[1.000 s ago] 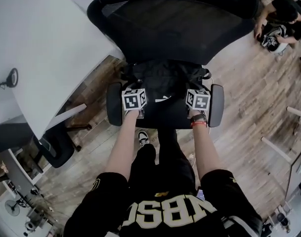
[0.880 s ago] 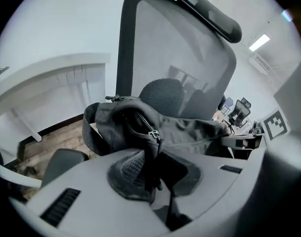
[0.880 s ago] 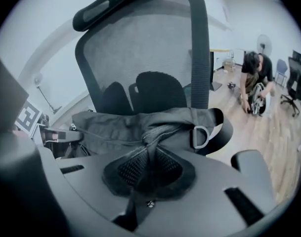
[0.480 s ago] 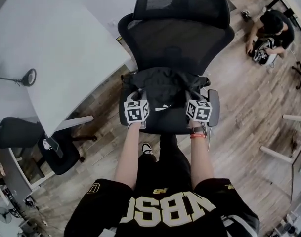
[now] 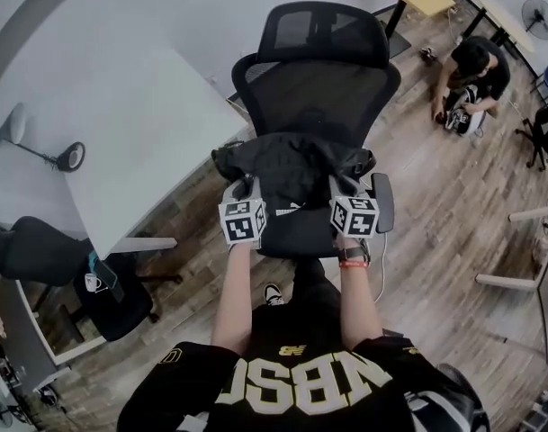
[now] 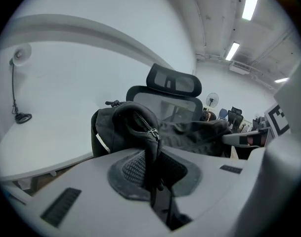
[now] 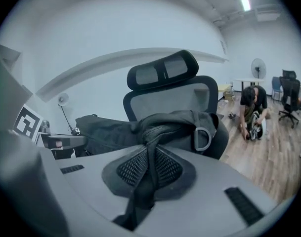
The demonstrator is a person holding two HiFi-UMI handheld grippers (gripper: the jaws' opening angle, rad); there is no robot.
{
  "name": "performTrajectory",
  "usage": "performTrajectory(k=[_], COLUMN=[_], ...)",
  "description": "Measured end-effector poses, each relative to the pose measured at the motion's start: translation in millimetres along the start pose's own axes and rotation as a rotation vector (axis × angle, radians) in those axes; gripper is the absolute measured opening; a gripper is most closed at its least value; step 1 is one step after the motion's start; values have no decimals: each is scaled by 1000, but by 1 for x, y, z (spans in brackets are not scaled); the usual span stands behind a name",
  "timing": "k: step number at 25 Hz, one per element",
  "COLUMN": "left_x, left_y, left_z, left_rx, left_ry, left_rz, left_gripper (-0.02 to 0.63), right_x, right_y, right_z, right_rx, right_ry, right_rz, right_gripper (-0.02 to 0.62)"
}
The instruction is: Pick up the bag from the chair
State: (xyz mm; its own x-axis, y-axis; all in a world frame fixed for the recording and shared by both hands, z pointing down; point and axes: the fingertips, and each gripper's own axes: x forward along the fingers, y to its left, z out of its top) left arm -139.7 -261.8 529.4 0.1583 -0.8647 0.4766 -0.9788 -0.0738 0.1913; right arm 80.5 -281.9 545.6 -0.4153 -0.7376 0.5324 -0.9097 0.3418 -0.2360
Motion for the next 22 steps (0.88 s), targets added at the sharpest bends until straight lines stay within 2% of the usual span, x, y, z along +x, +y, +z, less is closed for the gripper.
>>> performTrajectory(k=[4,9,14,17,22], left_x=[-33,-74,-110,-129,-163], left_y=[-7,-15,-20,-25,-34], left_z=[33,79,126,150,180], left_rx=[24,51,67,105,177], left_ry=[-82,-202,-317,-379,-463], left_rz=[-15,-32,-42,-32,-12], left_gripper=[44,44,44,44,44], right_x=[-27,-73,-109,-124,-154], right_y=[17,43,67,79,97], right_z=[26,83,127,145,168], right_rx=[-28,-51,-148,-195,-219], right_ry=[-82,-233,-339,-389,-462], right_rz=[12,12,0,0,10], right_gripper=[38,38,38,38,38])
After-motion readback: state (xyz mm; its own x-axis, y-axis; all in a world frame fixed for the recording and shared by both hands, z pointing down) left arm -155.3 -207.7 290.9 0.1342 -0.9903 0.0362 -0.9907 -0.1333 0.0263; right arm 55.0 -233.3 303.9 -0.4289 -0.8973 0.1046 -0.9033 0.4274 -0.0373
